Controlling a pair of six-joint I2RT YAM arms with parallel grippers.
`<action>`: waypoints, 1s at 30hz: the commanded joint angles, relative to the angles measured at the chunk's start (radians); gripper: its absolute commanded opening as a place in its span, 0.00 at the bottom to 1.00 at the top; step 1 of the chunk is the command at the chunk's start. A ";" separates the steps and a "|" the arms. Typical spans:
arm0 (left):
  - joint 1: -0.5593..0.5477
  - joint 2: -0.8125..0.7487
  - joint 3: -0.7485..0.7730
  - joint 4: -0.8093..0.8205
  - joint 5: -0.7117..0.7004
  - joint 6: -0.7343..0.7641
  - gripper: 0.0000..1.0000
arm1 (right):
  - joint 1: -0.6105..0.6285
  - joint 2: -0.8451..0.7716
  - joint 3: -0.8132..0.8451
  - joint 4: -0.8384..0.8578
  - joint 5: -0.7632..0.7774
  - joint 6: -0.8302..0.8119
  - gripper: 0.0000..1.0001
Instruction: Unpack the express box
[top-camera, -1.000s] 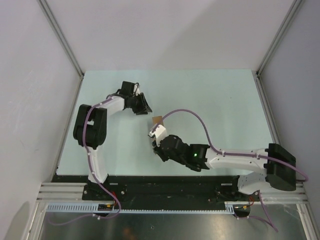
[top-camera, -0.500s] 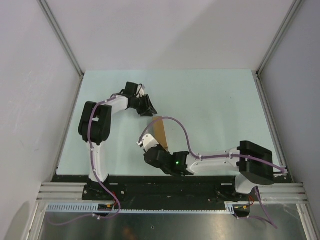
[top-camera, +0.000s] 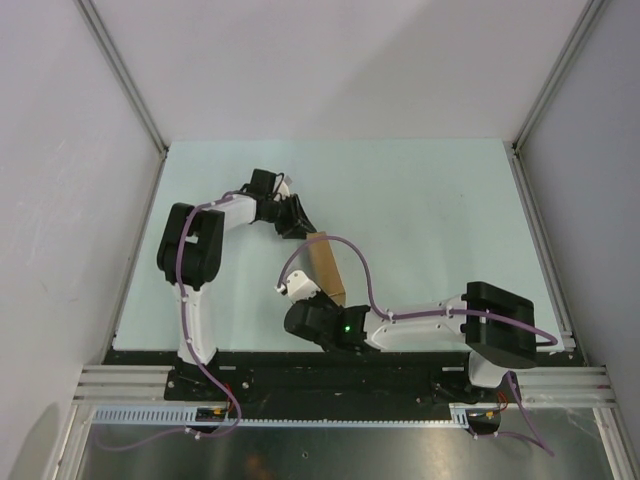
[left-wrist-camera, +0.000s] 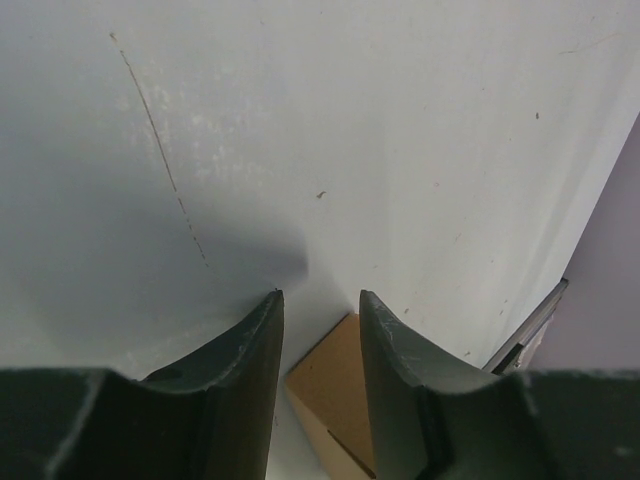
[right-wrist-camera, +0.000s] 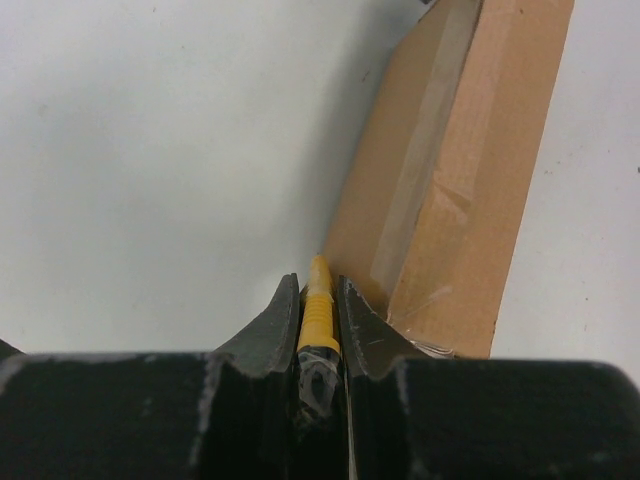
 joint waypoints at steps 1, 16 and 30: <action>-0.013 -0.030 -0.020 -0.005 0.021 -0.002 0.41 | 0.016 0.022 0.037 -0.019 0.045 0.032 0.00; -0.024 -0.066 -0.126 -0.005 -0.001 -0.028 0.39 | 0.021 0.028 0.036 -0.177 0.108 0.152 0.00; -0.047 -0.127 -0.187 -0.005 -0.002 -0.040 0.38 | -0.027 -0.081 -0.075 -0.223 0.108 0.282 0.00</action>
